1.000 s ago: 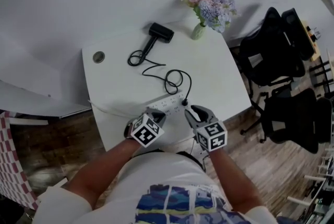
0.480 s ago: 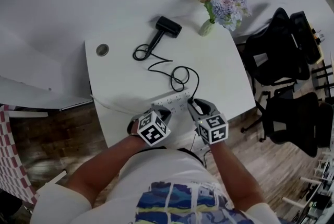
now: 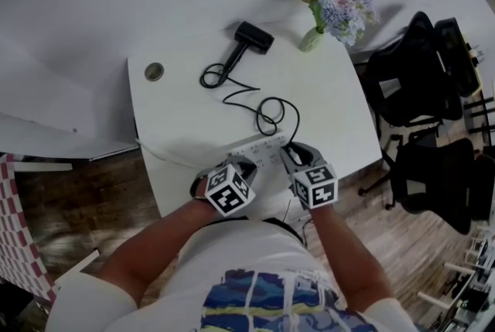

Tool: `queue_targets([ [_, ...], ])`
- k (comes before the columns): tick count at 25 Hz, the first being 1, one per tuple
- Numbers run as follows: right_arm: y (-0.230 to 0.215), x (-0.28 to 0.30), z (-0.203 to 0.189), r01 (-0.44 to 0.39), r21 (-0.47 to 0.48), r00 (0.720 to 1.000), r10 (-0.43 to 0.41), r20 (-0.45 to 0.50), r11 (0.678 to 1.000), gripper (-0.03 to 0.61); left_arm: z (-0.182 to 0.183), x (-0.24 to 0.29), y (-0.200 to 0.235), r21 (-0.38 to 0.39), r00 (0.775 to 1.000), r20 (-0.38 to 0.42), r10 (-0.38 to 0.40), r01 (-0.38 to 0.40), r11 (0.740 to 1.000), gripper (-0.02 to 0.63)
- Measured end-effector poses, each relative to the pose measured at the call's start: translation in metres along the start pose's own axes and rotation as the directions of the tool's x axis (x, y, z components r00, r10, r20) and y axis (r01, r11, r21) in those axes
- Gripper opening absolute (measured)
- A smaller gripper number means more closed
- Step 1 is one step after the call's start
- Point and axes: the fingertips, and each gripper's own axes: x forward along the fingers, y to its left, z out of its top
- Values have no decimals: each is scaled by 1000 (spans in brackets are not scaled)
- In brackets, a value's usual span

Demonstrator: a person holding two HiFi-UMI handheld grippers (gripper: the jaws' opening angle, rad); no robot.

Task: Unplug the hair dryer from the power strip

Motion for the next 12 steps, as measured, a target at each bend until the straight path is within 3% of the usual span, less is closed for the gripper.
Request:
queue_targets([
  [12,-4,-1,-2,28,8,1000,-28,-1,1000,60,0,0,1,-6,1000,-4,-25,25,1000,2],
])
